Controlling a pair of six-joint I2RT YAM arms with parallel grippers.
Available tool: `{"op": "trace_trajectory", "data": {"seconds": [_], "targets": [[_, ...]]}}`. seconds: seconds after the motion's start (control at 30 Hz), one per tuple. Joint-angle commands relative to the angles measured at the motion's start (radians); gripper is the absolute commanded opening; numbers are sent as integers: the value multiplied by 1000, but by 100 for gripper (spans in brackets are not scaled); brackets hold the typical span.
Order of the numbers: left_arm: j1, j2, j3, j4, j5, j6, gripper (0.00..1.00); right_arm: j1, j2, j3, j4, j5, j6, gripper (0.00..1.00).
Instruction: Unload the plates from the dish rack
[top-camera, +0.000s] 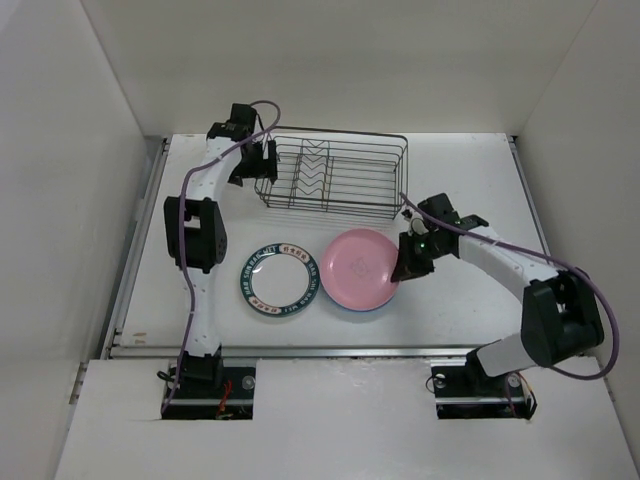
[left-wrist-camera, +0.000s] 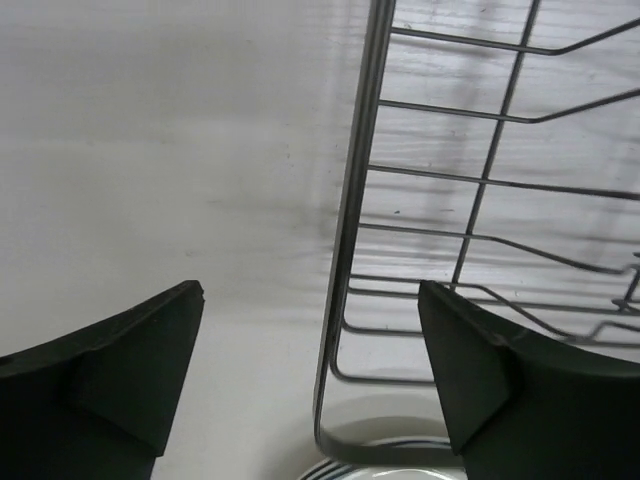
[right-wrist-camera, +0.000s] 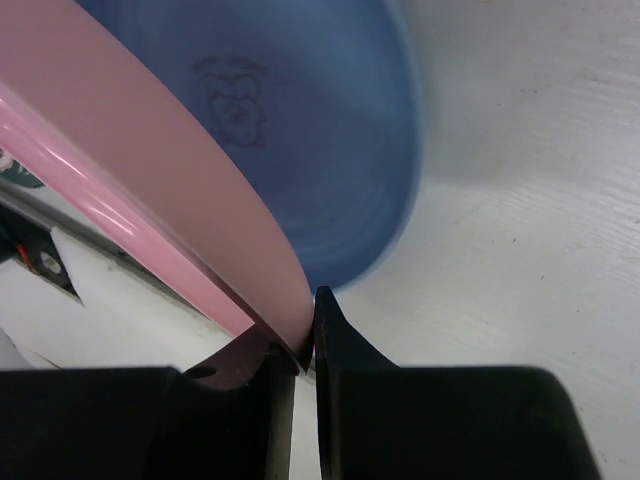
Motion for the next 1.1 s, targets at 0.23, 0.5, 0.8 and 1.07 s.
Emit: {"op": "trace_trajectory", "data": {"seconds": [0.23,0.5,0.8,1.07], "targets": [[-3,-268,-41,-16,-47,102,99,-12,167,114,-11,105,5,62],[8,-424,-136,-29,-179,175,99,-12,-77,259,-135,399,37,100],[112,-541,-292,2,-731,39,99,-12,-577,263,-158,1621,396,100],[243,-699,-467,85,-712,16,99,-12,-761,207,-31,1810,168,100]]}}
